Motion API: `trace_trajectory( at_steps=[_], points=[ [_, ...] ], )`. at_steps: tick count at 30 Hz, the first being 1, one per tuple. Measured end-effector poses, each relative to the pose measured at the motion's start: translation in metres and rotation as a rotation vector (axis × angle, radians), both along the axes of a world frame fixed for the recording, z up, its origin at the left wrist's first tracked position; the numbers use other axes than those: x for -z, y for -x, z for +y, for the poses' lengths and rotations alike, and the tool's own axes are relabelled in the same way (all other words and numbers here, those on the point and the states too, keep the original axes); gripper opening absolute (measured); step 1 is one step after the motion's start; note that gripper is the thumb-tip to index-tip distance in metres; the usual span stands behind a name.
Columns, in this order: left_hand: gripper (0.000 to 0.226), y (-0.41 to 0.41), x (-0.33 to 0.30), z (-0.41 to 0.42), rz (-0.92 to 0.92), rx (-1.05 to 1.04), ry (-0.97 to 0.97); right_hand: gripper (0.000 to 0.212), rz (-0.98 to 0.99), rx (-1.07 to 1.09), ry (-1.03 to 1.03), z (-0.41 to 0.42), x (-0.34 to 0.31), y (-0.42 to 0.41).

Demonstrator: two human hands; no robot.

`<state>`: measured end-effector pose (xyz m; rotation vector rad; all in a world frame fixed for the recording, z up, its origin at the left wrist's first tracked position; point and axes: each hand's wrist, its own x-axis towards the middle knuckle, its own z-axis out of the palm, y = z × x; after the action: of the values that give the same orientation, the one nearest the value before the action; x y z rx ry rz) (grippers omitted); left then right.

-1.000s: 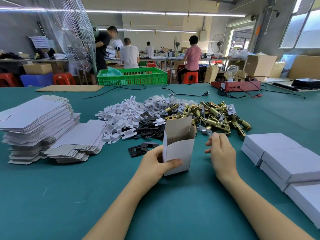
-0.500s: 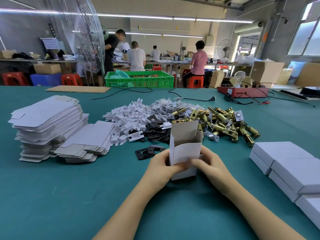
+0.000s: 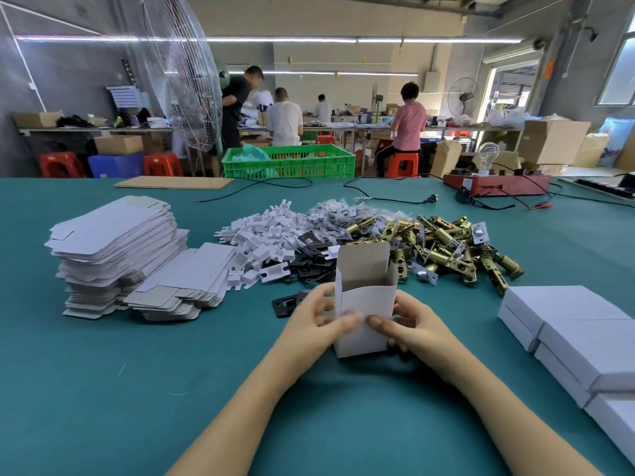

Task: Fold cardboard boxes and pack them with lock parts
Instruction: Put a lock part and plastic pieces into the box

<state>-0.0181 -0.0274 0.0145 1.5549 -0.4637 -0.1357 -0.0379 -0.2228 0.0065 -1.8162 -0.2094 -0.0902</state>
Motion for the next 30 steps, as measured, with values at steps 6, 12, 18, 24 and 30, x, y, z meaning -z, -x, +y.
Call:
trace_trajectory(
  at_steps=[6, 12, 18, 24, 30],
  points=[
    [0.026, -0.032, -0.025, 0.046, 0.111, -0.124, 0.189, 0.064, 0.022, -0.032, 0.003, -0.003, -0.002, -0.001],
    [0.042, -0.091, -0.010, 0.061, -0.505, -0.516, -0.970, 0.052, 0.026, -0.044, -0.022, -0.002, -0.003, 0.000],
    [0.074, -0.116, -0.002, 0.051, -0.634, -0.312, -1.641, 0.051, 0.031, -0.051, -0.039, -0.003, -0.001, -0.001],
    [0.030, -0.120, 0.000, 0.055, -0.678, -0.364, -1.524, 0.043, 0.035, -0.062, -0.055, -0.004, 0.001, -0.005],
    [0.019, -0.096, -0.029, 0.045, -0.280, -0.553, -0.601, 0.047, 0.031, -0.065, -0.067, -0.004, 0.001, -0.005]
  ],
)
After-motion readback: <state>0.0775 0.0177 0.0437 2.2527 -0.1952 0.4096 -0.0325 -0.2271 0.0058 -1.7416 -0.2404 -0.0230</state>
